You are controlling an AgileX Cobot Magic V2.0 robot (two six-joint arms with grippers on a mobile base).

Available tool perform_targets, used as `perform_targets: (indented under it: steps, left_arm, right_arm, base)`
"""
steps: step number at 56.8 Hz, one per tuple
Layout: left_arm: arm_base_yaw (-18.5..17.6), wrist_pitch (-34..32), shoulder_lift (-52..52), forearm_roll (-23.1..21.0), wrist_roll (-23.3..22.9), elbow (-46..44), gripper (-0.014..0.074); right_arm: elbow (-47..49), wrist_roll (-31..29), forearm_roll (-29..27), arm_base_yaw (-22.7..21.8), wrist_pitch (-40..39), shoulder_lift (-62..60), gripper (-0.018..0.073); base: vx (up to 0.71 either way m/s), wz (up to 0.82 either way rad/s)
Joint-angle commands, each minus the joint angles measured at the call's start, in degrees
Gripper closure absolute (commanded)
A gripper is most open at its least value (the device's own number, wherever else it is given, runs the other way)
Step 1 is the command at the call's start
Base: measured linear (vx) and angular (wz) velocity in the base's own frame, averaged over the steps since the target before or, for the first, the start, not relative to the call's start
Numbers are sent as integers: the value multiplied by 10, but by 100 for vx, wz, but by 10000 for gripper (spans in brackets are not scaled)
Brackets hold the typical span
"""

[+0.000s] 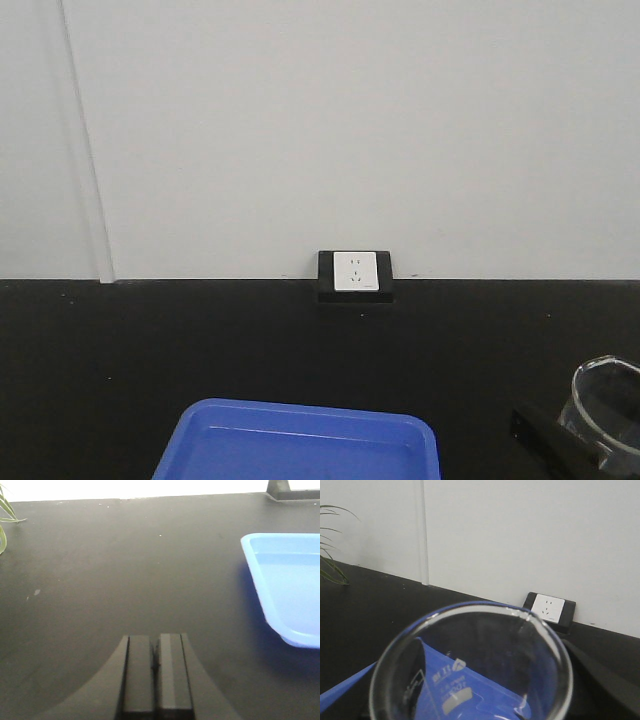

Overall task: Move beaker to silver tray on left bench
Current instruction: 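Drive the base to the bench with the silver tray, holding the beaker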

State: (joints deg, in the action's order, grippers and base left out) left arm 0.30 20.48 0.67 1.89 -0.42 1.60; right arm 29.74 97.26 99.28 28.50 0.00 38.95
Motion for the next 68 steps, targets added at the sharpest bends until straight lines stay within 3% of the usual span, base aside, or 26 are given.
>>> perform_targets:
  steps: [1, 36, 68]
  left_arm:
    - [-3, -44, 9, -1, -1, 16, 595]
    - [-3, -44, 9, -1, -1, 16, 595]
    - [-3, -44, 9, -1, -1, 16, 595]
  right_arm:
    - [18, 2, 26, -2, 17, -3, 566]
    - [18, 2, 26, -2, 17, -3, 566]
    - [18, 2, 26, -2, 17, -3, 566]
  base:
    - [-10, -5]
    - [-22, 0]
    - [-32, 27]
